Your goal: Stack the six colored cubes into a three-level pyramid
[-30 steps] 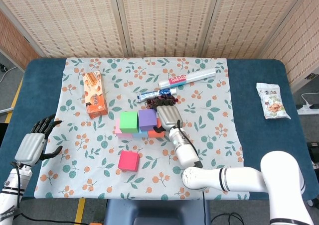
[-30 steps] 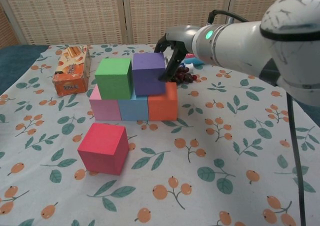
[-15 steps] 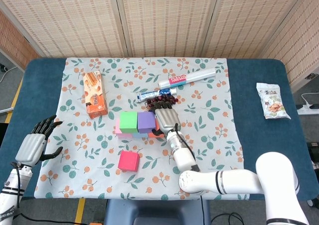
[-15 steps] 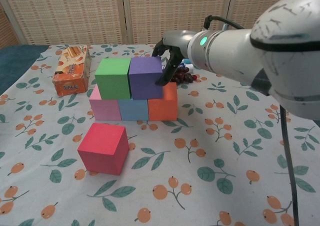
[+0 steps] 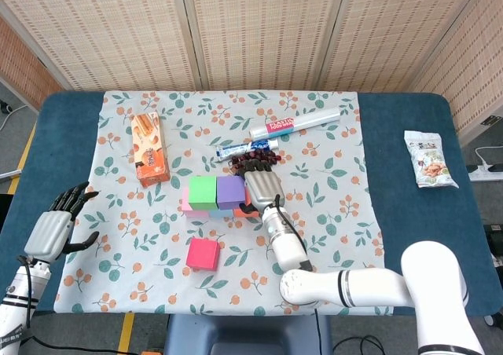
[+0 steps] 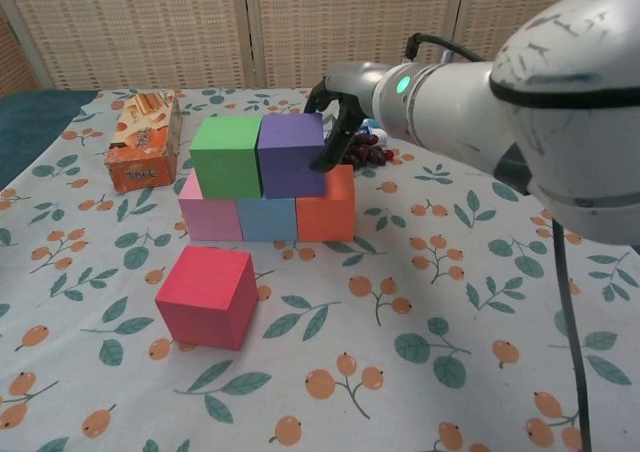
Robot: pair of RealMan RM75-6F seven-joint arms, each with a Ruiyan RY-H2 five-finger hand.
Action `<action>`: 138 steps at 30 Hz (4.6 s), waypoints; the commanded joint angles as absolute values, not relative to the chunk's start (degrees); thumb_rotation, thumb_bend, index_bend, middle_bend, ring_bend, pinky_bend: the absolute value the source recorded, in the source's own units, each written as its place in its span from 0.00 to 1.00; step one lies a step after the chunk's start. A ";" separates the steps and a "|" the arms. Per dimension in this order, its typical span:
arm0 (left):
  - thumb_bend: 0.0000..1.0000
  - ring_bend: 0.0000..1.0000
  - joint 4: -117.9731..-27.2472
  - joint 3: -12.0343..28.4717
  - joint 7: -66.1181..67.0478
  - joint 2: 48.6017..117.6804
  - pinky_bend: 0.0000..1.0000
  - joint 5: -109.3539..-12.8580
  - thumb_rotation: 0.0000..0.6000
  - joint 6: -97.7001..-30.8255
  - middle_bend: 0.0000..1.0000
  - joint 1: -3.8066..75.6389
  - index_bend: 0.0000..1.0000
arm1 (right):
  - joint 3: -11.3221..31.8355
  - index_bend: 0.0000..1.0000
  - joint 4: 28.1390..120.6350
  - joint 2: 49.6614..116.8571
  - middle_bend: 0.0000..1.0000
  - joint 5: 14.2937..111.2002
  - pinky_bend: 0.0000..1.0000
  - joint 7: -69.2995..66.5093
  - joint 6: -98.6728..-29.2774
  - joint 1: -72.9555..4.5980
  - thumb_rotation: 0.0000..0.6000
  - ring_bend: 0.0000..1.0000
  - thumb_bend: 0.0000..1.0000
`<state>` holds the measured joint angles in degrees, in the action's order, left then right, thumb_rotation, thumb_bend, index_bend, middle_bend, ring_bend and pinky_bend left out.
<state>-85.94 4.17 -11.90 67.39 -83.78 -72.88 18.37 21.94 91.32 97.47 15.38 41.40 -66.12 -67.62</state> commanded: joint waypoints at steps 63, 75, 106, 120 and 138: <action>0.31 0.00 -85.36 4.04 -12.56 67.99 0.09 -84.00 1.00 -71.76 0.00 19.08 0.14 | 23.03 0.01 93.13 98.33 0.04 16.41 0.00 43.65 -67.08 -65.65 1.00 0.00 0.21; 0.31 0.00 -81.35 7.37 -14.65 70.81 0.08 -86.50 1.00 -67.93 0.00 26.03 0.14 | 24.16 0.00 106.66 85.74 0.00 25.18 0.00 36.87 -70.18 -58.26 1.00 0.00 0.17; 0.31 0.00 -70.99 11.67 -2.57 85.70 0.07 -80.30 1.00 -55.36 0.00 41.69 0.10 | 18.68 0.00 110.37 68.44 0.00 42.64 0.00 16.88 -66.91 -41.65 1.00 0.00 0.09; 0.31 0.00 -69.82 11.95 -2.03 88.27 0.07 -79.09 1.00 -54.92 0.00 44.17 0.10 | 18.86 0.00 109.45 66.99 0.00 42.06 0.00 15.12 -65.93 -40.41 1.00 0.00 0.09; 0.31 0.00 -70.64 12.24 0.76 89.16 0.07 -76.69 1.00 -54.41 0.00 45.78 0.10 | 18.81 0.00 110.41 65.50 0.00 41.30 0.00 14.95 -65.93 -39.48 1.00 0.00 0.09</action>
<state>-70.64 12.23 0.72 89.15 -76.73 -54.44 45.75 18.82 110.41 65.50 41.29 14.95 -65.94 -39.49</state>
